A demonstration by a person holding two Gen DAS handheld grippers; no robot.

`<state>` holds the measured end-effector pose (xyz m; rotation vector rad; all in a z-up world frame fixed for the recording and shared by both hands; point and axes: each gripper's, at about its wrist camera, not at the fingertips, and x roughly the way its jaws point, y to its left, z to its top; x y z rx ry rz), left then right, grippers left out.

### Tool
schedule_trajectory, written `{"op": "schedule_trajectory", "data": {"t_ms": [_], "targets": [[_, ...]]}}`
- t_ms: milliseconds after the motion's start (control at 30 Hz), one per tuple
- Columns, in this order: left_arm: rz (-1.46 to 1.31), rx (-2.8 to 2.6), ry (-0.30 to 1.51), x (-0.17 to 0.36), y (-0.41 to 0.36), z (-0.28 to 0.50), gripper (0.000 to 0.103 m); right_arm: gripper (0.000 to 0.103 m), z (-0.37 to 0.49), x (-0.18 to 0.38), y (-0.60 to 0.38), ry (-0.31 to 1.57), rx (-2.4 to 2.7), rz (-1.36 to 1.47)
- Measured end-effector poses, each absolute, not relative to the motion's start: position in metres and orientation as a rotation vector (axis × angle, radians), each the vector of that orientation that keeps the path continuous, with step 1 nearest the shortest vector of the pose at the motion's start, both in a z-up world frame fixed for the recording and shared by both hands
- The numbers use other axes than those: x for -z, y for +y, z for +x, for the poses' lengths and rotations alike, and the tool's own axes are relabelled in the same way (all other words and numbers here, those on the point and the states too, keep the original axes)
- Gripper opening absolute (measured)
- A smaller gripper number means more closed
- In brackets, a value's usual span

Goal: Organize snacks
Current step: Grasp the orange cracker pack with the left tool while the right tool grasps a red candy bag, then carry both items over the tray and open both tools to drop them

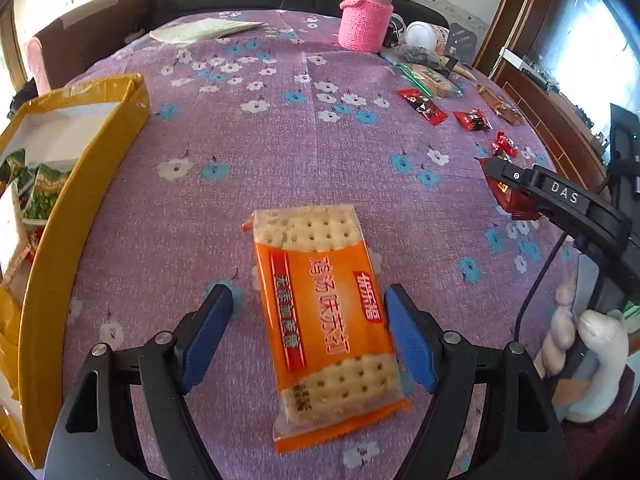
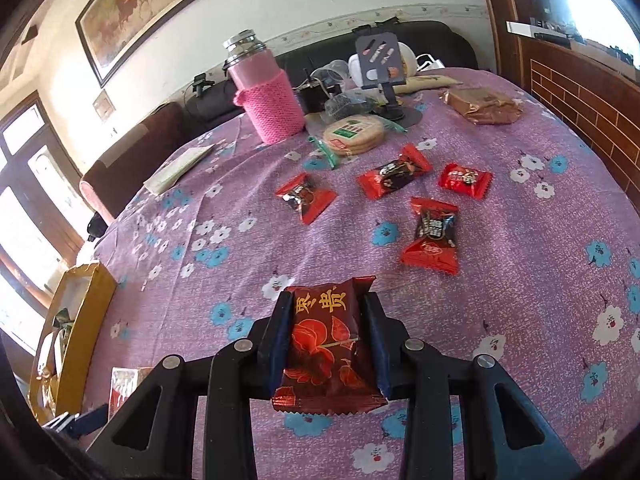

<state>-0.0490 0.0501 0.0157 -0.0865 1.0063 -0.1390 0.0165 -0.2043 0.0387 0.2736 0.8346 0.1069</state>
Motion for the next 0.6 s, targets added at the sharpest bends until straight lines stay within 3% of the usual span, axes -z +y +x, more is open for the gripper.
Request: {"op": "schedule_trajectory", "data": {"t_ms": [133,233,600], "targets": [[0.042,0.107,0.989,-0.011,0.035,-0.048,0.076,0.036,0.016,-0.038,-0.197,0.836,-0.124,0.261],[0.068,0.139,0.963,-0.012,0.033,-0.054,0.055,0.036,0.015,-0.038,-0.196,0.833,-0.127,0.258],[-0.14,0.19,0.936,-0.038,0.07,-0.074,0.055,0.036,0.014,-0.038,-0.188,0.825,-0.144,0.228]]}}
